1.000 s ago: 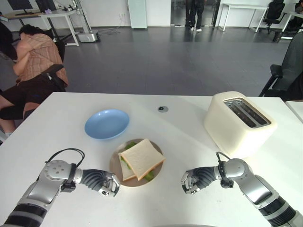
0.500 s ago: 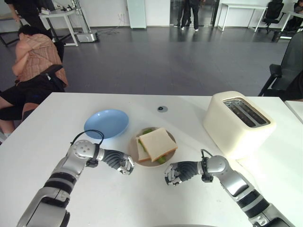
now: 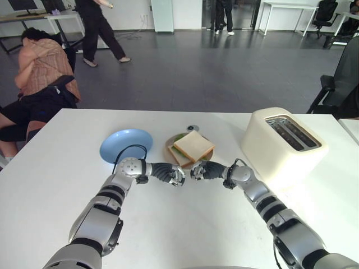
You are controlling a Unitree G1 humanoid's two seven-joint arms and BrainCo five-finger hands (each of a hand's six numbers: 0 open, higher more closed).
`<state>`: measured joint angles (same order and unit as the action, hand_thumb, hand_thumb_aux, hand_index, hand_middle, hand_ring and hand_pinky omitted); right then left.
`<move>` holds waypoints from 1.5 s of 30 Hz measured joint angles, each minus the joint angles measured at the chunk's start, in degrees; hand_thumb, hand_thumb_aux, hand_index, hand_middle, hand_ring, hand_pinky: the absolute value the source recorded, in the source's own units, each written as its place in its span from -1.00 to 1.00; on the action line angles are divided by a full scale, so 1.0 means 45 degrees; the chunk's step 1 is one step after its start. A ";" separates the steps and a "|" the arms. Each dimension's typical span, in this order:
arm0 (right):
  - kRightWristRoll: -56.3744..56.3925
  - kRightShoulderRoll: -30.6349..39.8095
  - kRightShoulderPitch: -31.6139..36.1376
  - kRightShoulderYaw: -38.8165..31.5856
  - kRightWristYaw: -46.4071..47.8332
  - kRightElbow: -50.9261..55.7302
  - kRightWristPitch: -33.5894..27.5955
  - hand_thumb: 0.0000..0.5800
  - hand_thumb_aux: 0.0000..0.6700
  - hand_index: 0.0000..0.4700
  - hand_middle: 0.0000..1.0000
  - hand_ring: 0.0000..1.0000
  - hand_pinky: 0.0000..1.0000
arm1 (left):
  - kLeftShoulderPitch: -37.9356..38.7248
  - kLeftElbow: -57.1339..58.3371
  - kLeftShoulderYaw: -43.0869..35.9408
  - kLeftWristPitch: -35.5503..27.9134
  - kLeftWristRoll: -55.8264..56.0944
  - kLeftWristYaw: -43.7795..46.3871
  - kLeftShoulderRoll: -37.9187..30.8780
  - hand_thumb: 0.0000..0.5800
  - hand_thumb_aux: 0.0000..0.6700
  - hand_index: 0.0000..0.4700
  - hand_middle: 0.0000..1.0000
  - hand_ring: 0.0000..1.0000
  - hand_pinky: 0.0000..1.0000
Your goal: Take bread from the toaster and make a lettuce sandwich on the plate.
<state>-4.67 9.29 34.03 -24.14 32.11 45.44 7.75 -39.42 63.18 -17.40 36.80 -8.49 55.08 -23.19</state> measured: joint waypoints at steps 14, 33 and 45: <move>-0.0129 0.0388 -0.0421 0.0770 0.0498 -0.0734 0.0767 1.00 1.00 1.00 1.00 1.00 1.00 | -0.0131 0.0467 0.1032 0.1905 0.0860 -0.0002 0.0442 1.00 1.00 1.00 1.00 1.00 1.00; 0.4316 -0.0357 -0.6195 0.5476 -0.2610 -1.5053 -0.1769 -1.00 -1.00 -1.00 -1.00 -1.00 -1.00 | 0.7384 -1.5188 0.5165 -0.4297 0.9925 -0.3914 0.2215 -1.00 -1.00 -1.00 -1.00 -1.00 -1.00; 0.2424 -0.1125 -0.6355 0.4894 -0.4136 -1.4178 0.0804 -1.00 -1.00 -1.00 -1.00 -1.00 -1.00 | 0.6963 -1.5266 0.5439 -0.3537 0.8401 -0.5347 0.3442 -1.00 -1.00 -1.00 -1.00 -1.00 -1.00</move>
<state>6.24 4.23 5.43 -2.12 13.50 -18.36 11.37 -8.09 -5.51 7.08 20.88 29.31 31.01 -7.70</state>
